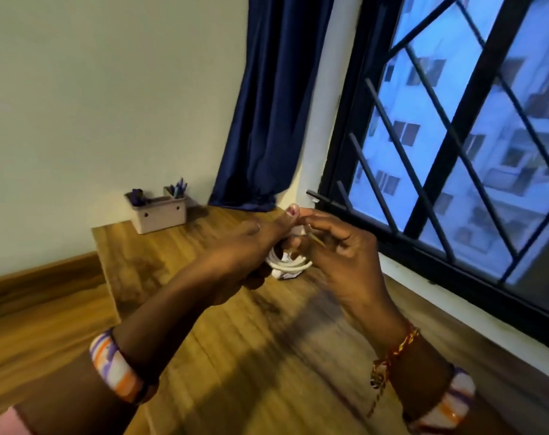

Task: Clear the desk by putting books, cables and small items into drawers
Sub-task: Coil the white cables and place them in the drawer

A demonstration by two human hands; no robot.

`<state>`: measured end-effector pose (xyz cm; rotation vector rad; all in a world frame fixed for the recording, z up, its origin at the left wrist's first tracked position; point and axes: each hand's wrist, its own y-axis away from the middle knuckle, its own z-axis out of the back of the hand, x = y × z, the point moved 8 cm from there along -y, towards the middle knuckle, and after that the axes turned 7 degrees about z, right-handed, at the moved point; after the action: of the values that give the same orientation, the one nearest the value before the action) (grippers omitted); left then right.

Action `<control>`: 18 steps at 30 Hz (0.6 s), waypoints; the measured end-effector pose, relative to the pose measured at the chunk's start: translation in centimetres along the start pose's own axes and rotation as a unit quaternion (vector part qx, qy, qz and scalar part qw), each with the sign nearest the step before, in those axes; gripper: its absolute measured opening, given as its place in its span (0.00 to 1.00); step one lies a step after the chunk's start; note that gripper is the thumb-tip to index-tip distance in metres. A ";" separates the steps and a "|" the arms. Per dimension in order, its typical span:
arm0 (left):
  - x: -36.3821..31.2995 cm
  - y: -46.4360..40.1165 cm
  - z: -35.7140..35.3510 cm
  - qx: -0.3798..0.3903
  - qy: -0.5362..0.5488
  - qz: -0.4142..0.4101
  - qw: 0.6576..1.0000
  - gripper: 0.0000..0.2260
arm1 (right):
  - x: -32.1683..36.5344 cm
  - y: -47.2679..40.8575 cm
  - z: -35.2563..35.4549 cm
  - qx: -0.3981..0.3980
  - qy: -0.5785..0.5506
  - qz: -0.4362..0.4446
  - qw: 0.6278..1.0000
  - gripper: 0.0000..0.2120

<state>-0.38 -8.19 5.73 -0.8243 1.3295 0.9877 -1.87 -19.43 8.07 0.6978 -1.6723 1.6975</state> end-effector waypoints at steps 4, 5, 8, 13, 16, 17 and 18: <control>-0.5 -1.9 -0.6 -0.032 0.003 -0.049 0.998 0.19 | -2.4 -1.1 1.2 -0.046 -0.106 -0.070 0.991 0.09; -0.5 -2.4 -0.7 -0.045 -0.005 -0.058 0.997 0.18 | -2.9 -1.4 1.5 -0.059 -0.133 -0.089 0.985 0.09; -0.2 -3.7 -0.6 -0.085 -0.037 -0.078 0.993 0.15 | -3.9 -1.9 2.3 -0.079 -0.180 -0.121 0.973 0.08; 0.3 -4.5 -0.3 -0.159 -0.183 -0.128 0.962 0.18 | -4.5 -1.9 4.3 -0.102 -0.176 -0.138 0.969 0.05; 0.9 -3.8 -0.1 -0.167 -0.196 -0.112 0.960 0.20 | -4.4 -1.8 4.3 -0.105 -0.157 -0.143 0.972 0.04; 0.9 -3.5 0.2 -0.169 -0.201 -0.097 0.960 0.21 | -4.2 -1.8 4.1 -0.109 -0.142 -0.147 0.973 0.06; 0.9 -3.1 0.5 -0.166 -0.204 -0.077 0.962 0.22 | -4.2 -1.8 3.9 -0.113 -0.127 -0.151 0.974 0.07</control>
<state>2.69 -8.82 4.66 -0.8996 0.7454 1.1989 1.90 -23.64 6.25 1.0317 -1.7899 1.2240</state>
